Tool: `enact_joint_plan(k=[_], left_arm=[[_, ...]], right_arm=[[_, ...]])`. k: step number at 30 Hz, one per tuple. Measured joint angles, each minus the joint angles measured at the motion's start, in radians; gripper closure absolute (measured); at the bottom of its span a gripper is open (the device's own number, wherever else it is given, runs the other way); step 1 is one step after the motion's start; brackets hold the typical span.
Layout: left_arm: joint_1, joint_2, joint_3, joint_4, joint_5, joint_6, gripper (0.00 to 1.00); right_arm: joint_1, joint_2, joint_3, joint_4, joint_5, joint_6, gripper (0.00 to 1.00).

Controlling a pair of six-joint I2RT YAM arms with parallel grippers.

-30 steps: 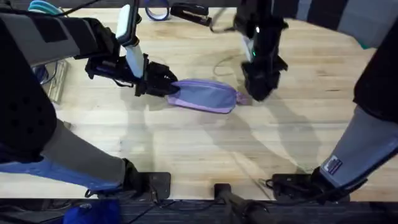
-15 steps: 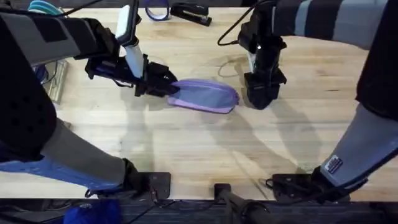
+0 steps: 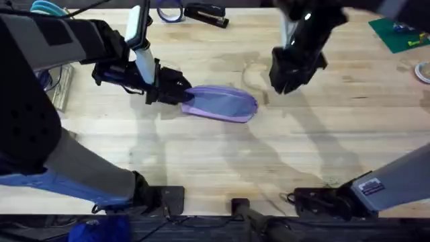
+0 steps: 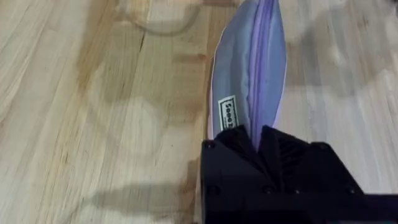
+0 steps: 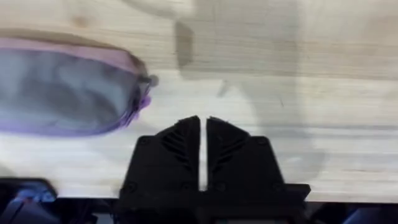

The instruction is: Unzip the bag, pick up the pens from the table one at a time and place them inside, then zip the bag closed.

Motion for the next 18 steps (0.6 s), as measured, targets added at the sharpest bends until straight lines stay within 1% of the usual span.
enact_joint_plan(k=[2, 4, 5, 6, 8, 9, 10, 13, 15, 16, 17, 18], left_arm=[[0.000, 0.000, 0.000, 0.000, 0.000, 0.000, 0.959], [0.000, 0.000, 0.000, 0.000, 0.000, 0.000, 0.959], [0.000, 0.000, 0.000, 0.000, 0.000, 0.000, 0.959], [0.000, 0.000, 0.000, 0.000, 0.000, 0.000, 0.959], [0.000, 0.000, 0.000, 0.000, 0.000, 0.000, 0.959], [0.000, 0.000, 0.000, 0.002, 0.000, 0.004, 0.872], [0.001, 0.000, 0.000, 0.003, 0.002, 0.002, 0.743], [0.008, 0.000, 0.000, 0.003, 0.005, 0.000, 0.444], [0.010, 0.000, 0.000, 0.003, 0.006, -0.001, 0.297], [0.010, 0.000, 0.000, 0.003, 0.006, 0.000, 0.256], [0.010, 0.000, 0.000, 0.003, 0.007, 0.000, 0.189], [0.010, 0.000, 0.000, 0.004, 0.007, 0.000, 0.075]], right_arm=[[0.000, -0.031, 0.033, -0.020, -0.002, 0.000, 0.820], [0.000, -0.055, 0.068, -0.044, -0.002, 0.001, 0.672], [0.000, -0.065, 0.084, -0.057, -0.003, 0.000, 0.554], [0.000, -0.074, 0.102, -0.073, -0.005, -0.002, 0.468], [0.001, -0.086, 0.132, -0.103, -0.005, 0.000, 0.204], [0.002, -0.090, 0.145, -0.118, -0.005, 0.000, 0.077], [0.002, -0.091, 0.161, -0.138, -0.005, -0.003, 0.024], [0.004, -0.092, 0.199, -0.176, -0.006, -0.003, 0.005], [0.004, -0.092, 0.210, -0.184, -0.006, -0.003, 0.006], [0.004, -0.091, 0.211, -0.183, -0.006, -0.004, 0.005], [0.004, -0.091, 0.212, -0.183, -0.006, -0.003, 0.005], [0.004, -0.091, 0.212, -0.184, -0.006, -0.003, 0.005]])
